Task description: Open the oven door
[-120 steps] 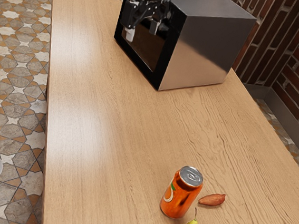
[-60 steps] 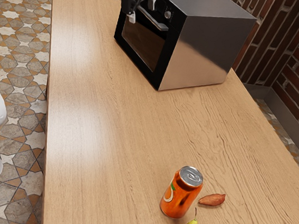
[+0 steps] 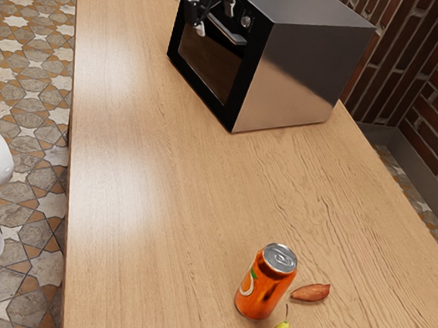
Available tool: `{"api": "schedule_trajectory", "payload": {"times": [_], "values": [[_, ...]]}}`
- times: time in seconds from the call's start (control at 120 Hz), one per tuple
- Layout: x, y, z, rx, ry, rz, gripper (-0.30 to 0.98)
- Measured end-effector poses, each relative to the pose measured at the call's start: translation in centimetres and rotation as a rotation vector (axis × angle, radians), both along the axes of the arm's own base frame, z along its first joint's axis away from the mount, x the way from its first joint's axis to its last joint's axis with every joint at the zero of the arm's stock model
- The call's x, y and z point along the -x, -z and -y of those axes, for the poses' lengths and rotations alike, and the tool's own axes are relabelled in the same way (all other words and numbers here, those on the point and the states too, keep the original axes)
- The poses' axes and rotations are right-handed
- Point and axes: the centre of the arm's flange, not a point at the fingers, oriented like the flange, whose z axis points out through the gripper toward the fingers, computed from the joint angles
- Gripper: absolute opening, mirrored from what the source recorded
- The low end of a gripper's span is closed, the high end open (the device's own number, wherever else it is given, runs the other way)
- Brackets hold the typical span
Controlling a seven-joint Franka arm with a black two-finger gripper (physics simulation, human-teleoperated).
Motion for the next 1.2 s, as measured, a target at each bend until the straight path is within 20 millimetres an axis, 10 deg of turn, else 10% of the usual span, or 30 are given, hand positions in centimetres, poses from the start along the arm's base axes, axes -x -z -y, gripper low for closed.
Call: {"api": "schedule_trajectory", "payload": {"times": [0.667, 1.2], "values": [[-0.7, 2.1, -5.5, -0.058, 0.028, -0.009, 0.69], [-1.3, 0.9, -3.8, -0.088, 0.095, 0.007, 0.69]]}}
